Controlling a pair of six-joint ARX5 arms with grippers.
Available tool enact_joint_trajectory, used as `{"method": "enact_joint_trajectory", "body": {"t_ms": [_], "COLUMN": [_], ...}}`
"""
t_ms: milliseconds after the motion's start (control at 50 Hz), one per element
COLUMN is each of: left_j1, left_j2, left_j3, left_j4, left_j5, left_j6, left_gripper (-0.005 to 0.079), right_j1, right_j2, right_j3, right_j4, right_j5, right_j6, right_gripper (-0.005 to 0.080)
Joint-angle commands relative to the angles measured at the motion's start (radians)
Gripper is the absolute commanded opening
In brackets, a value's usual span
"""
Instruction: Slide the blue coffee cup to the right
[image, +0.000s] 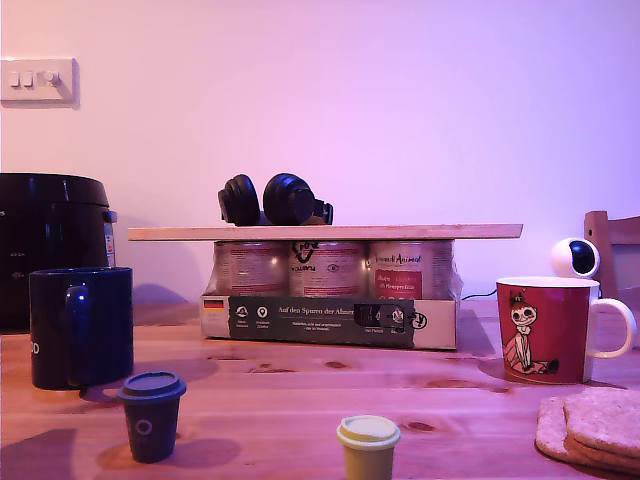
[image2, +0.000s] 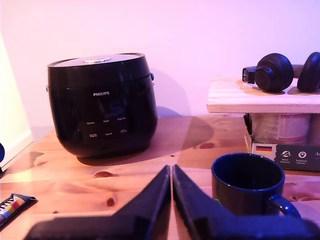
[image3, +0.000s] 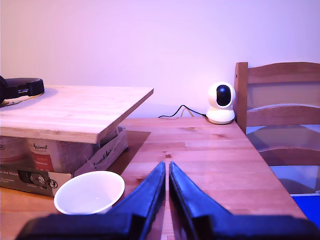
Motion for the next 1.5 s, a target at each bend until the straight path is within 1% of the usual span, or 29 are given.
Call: {"method": "enact_joint_trajectory", "body": {"t_ms": [0, 160, 300, 380, 440, 520, 600, 720, 880, 960, 1080, 1160, 1300, 1420, 1480], "left_j1": [0.054, 0.054, 0.054, 0.054, 0.054, 0.054, 0.054, 0.054, 0.054, 0.054, 0.054, 0.054, 0.054, 0.054, 0.054], "left_j2": [-0.014, -0.014, -0.014, -0.014, -0.014, -0.014, -0.012, 0.019, 0.165, 0.275, 0.472, 0.596, 0.761, 0.875, 0.929], "left_j3": [-0.036, -0.036, -0.036, -0.036, -0.030, -0.014, 0.019, 0.100, 0.246, 0.320, 0.427, 0.489, 0.575, 0.639, 0.668], "left_j4": [0.269, 0.266, 0.270, 0.270, 0.263, 0.244, 0.192, 0.080, -0.096, -0.167, -0.238, -0.258, -0.272, -0.292, -0.299], "left_j5": [0.079, 0.126, 0.127, 0.126, 0.127, 0.144, 0.153, 0.156, 0.176, 0.211, 0.270, 0.294, 0.310, 0.309, 0.309], "left_j6": [-0.083, -0.098, -0.098, -0.103, -0.140, -0.200, -0.238, -0.291, -0.334, -0.333, -0.325, -0.324, -0.256, -0.209, -0.193], "left_gripper": [-0.0020, -0.0020, -0.0020, -0.0020, -0.0020, -0.0020, -0.0020, -0.0020, -0.0020, -0.0020, -0.0020, -0.0020, -0.0020, -0.0020, -0.0020], "right_j1": [-0.035, -0.035, -0.035, -0.035, -0.035, -0.035, -0.035, -0.035, -0.035, -0.035, -0.035, -0.034, -0.034, -0.035, -0.035], "right_j2": [-0.006, -0.006, -0.006, -0.006, -0.006, -0.006, -0.006, -0.006, -0.006, -0.006, -0.006, -0.006, -0.006, -0.006, -0.006], "right_j3": [0.005, 0.005, 0.007, 0.010, 0.015, 0.016, 0.020, 0.020, 0.020, 0.020, 0.021, 0.021, 0.021, 0.021, 0.021], "right_j4": [-0.220, -0.218, -0.139, -0.085, -0.046, 0.021, 0.026, 0.069, 0.092, 0.117, 0.116, 0.075, -0.047, -0.122, -0.154], "right_j5": [-0.296, -0.294, -0.218, -0.193, -0.172, -0.177, -0.186, -0.184, -0.190, -0.229, -0.345, -0.454, -0.640, -0.726, -0.735], "right_j6": [-0.023, -0.025, -0.033, -0.032, -0.029, 0.005, 0.114, 0.189, 0.205, 0.212, 0.248, 0.266, 0.264, 0.263, 0.262], "right_gripper": [-0.0011, -0.0011, -0.0011, -0.0011, -0.0011, -0.0011, -0.0011, -0.0012, -0.0012, -0.0012, -0.0012, -0.0012, -0.0012, -0.0012, -0.0012]}}
